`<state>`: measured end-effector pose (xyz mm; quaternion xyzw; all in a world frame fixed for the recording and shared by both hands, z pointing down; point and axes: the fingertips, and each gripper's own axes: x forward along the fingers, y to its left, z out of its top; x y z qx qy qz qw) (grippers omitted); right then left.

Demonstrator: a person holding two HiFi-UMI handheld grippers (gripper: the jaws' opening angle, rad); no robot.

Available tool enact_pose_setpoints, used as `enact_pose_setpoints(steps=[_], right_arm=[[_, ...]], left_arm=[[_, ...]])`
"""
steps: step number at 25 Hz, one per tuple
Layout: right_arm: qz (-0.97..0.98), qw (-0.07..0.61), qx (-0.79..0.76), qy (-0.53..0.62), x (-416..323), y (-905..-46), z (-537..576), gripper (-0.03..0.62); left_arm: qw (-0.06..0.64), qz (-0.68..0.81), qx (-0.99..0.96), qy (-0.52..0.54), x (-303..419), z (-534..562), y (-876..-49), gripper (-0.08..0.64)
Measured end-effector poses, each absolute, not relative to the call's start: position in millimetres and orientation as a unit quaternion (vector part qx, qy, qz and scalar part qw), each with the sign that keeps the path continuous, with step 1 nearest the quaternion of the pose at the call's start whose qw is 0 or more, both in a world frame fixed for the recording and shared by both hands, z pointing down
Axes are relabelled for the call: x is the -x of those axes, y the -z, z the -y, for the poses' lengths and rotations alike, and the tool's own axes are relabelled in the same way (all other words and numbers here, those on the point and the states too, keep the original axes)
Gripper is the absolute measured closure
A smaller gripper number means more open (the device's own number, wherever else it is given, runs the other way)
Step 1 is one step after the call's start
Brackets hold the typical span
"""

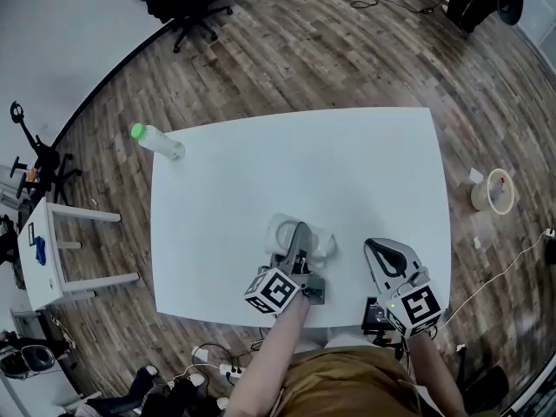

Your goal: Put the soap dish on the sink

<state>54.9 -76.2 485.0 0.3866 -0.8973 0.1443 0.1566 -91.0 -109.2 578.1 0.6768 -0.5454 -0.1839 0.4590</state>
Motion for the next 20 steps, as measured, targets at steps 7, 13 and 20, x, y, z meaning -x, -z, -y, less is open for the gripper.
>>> enact_pose_setpoints(steps=[7,13,20], right_arm=[[0.903,0.159,-0.372,-0.147,-45,-488,77,0.583],[0.907,0.167,-0.356,-0.149,-33,-494,75,0.583],[0.919,0.177,-0.322,-0.142,-11,-504,71,0.581]], left_arm=[[0.497,0.538,-0.646,0.214,89,110,-592,0.390],[0.520,0.531,-0.624,0.242,89,110,-593,0.390],[0.542,0.519,-0.611,0.253,78,110,-603,0.390]])
